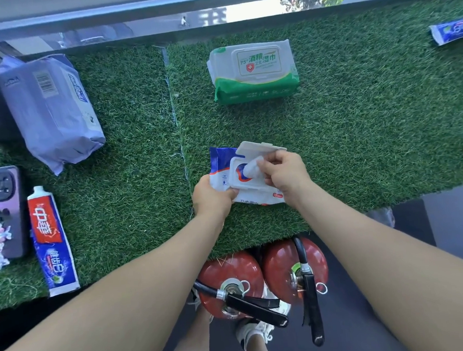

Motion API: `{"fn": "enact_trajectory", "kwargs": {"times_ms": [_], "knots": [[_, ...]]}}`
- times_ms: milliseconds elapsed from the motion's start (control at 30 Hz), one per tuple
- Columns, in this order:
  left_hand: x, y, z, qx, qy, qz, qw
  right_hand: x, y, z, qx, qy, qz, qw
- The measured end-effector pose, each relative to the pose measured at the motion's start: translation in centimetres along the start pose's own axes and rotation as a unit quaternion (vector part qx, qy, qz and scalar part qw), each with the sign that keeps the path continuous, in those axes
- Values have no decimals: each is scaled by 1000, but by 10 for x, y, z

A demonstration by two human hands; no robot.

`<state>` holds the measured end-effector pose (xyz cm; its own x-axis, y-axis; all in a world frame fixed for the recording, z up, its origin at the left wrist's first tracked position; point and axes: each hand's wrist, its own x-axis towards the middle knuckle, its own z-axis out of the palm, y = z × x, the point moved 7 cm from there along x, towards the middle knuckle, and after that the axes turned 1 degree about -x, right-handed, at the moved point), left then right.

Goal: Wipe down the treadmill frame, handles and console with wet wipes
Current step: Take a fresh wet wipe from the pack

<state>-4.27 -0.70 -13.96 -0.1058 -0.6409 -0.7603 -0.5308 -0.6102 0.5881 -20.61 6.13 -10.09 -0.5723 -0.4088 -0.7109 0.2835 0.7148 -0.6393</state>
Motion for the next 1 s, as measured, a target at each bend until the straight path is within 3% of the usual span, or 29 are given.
{"fn": "enact_trajectory", "kwargs": {"times_ms": [100,200,500,800,1000], "knots": [[-3,1,-1,10,12,-1,1000,-5,-4,3,6,-10,-33,999],[-4,4,0,16,19,-6,1000,-12,-4,-1,125,-7,-33,992],[-17,18,7,19,74,-43,996,-30,-7,-24,269,17,-49,962],[-26,5,4,11,118,-65,991,-39,-4,-37,323,69,-28,943],[-45,19,8,97,69,-62,991,-51,-9,-59,226,73,-42,970]]}}
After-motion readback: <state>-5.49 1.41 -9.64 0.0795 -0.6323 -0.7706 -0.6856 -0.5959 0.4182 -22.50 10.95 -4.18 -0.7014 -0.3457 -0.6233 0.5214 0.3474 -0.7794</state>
